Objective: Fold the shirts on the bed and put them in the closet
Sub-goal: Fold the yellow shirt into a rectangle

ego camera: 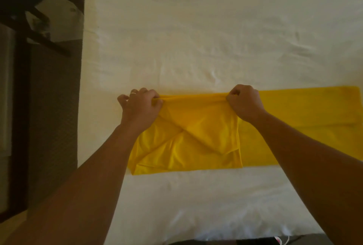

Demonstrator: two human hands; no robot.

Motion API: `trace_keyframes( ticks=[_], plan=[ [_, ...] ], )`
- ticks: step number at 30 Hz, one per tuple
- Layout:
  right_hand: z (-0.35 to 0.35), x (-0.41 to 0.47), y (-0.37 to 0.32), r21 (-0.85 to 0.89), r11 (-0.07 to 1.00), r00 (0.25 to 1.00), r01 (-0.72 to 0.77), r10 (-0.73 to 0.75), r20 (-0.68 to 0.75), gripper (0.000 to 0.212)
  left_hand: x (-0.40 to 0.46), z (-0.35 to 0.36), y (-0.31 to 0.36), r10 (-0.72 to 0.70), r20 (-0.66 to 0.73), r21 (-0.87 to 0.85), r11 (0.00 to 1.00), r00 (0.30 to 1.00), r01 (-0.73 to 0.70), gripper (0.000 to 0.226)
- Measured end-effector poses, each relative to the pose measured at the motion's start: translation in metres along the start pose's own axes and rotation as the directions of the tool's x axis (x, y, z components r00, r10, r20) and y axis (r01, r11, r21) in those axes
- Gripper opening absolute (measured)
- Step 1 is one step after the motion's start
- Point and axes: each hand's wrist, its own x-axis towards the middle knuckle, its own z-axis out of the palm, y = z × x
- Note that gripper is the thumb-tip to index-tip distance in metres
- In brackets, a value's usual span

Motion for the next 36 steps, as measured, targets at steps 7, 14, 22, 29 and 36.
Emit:
trace_keyframes(
  ticks=[7,14,22,29,36],
  plan=[
    [0.001,0.005,0.010,0.007,1.000,0.999,0.027,-0.027,-0.022,0.015,0.004,0.011,-0.001,-0.036,-0.082,-0.048,0.998,0.996,0.032,0.018],
    [0.013,-0.006,0.027,-0.144,0.979,0.965,0.143,-0.170,-0.199,0.037,-0.012,0.024,0.013,0.011,-0.159,0.053,0.999,0.987,-0.003,0.044],
    [0.065,-0.058,0.040,-0.527,0.730,0.875,0.435,-0.481,0.056,0.067,-0.045,0.070,0.033,0.213,0.060,0.222,0.950,0.975,-0.221,0.083],
    [0.080,-0.074,0.052,-0.577,0.708,0.904,0.408,-0.403,0.143,0.077,-0.054,0.075,0.018,0.216,0.059,0.207,0.953,0.975,-0.223,0.082],
    [0.072,-0.065,0.047,-0.537,0.743,0.916,0.399,-0.354,0.191,0.083,-0.043,0.068,0.031,0.135,0.087,0.256,0.955,0.987,-0.153,0.086]
  ],
)
